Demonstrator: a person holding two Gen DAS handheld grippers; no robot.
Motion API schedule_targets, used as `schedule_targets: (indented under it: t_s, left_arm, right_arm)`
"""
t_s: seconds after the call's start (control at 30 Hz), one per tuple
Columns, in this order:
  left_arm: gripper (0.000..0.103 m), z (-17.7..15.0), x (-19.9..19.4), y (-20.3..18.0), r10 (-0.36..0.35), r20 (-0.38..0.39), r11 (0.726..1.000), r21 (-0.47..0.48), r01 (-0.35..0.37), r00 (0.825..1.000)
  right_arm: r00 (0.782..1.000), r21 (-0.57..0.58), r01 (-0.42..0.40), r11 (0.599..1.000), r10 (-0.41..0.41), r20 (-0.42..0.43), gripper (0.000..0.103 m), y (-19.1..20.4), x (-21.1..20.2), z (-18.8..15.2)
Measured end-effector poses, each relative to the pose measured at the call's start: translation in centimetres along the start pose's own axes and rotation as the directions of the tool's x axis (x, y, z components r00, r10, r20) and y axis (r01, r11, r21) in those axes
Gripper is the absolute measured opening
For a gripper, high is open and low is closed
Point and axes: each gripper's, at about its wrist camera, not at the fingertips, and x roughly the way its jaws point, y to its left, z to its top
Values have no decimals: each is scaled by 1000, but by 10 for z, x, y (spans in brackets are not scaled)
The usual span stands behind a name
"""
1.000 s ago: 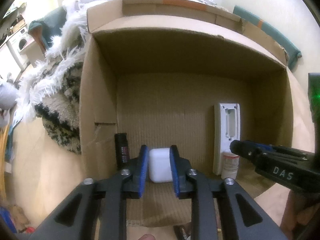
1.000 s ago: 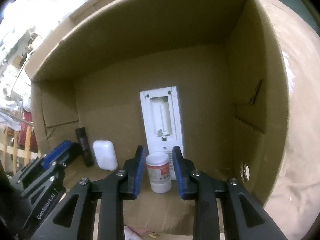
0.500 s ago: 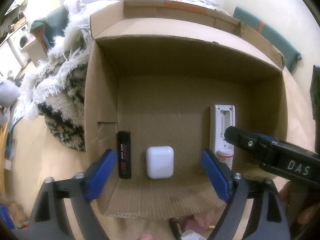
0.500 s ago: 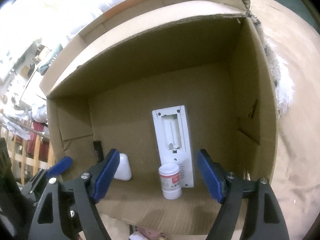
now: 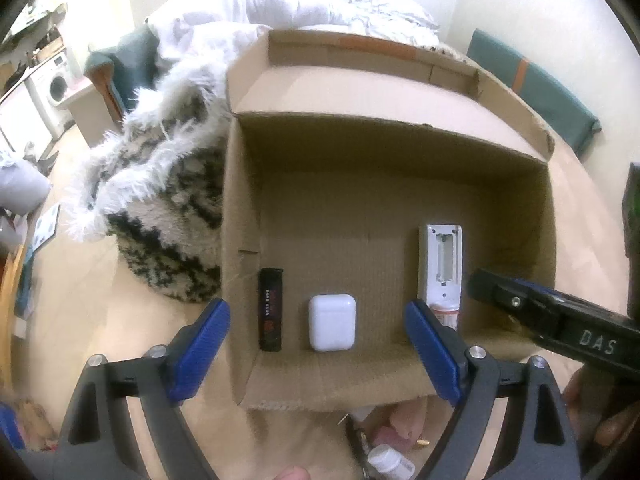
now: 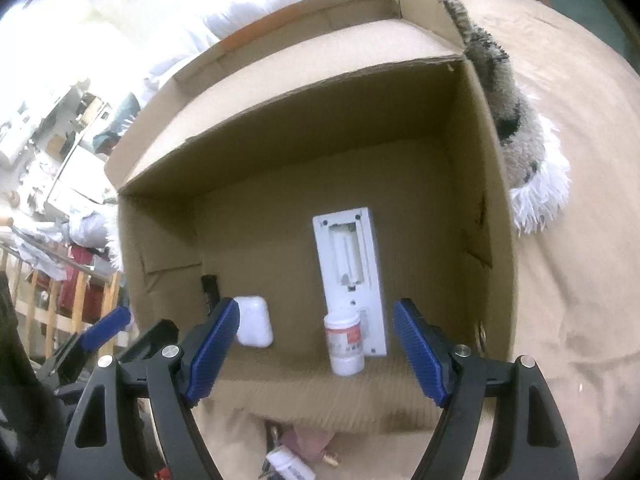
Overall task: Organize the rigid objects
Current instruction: 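Withdraw both grippers from the box toward the remaining items, then grasp the small white pill bottle with the right gripper while the left gripper grasps the black flashlight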
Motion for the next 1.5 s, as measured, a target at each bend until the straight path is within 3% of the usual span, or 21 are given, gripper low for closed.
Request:
schedule_targets:
  t_s: [0.27, 0.67, 0.8, 0.93, 1.13, 1.23, 1.3, 1.4, 1.5]
  left_arm:
    - [88, -32, -19, 13, -9, -21, 999, -41, 8, 1000]
    - [88, -78, -38, 32, 6, -72, 994, -108, -14, 997]
    - [88, -86, -41, 40, 21, -86, 990, -138, -32, 996]
    - [88, -92, -39, 48, 63, -116, 984, -160, -81, 991]
    - [88, -90, -30, 58, 38, -160, 969, -236, -76, 986]
    - [88, -87, -26, 57, 23, -167, 966, -249, -65, 986]
    - [88, -85, -24, 54, 23, -169, 967, -246, -65, 985]
    - [88, -83, -22, 51, 19, -172, 968, -243, -62, 985]
    - [88, -83, -20, 51, 19, -179, 968, -244, -63, 984]
  right_arm:
    - [1000, 17, -14, 1000, 15, -27, 84, -2, -19, -37]
    - [993, -22, 1, 1000, -3, -115, 84, 17, -9, -101]
    - [988, -36, 6, 999, -11, -156, 84, 22, 1, -116]
    - [971, 1, -37, 999, 36, -236, 83, 22, 19, -124]
    - [939, 88, -60, 994, 87, -333, 67, 11, 47, -131]
    - [919, 160, -74, 984, 130, -371, 64, 6, 61, -136]
    - [918, 166, -62, 984, 122, -378, 61, 5, 69, -135]
    - [923, 122, -32, 992, 76, -378, 36, 8, 74, -133]
    - [926, 72, -14, 997, 40, -375, 28, 11, 70, -133]
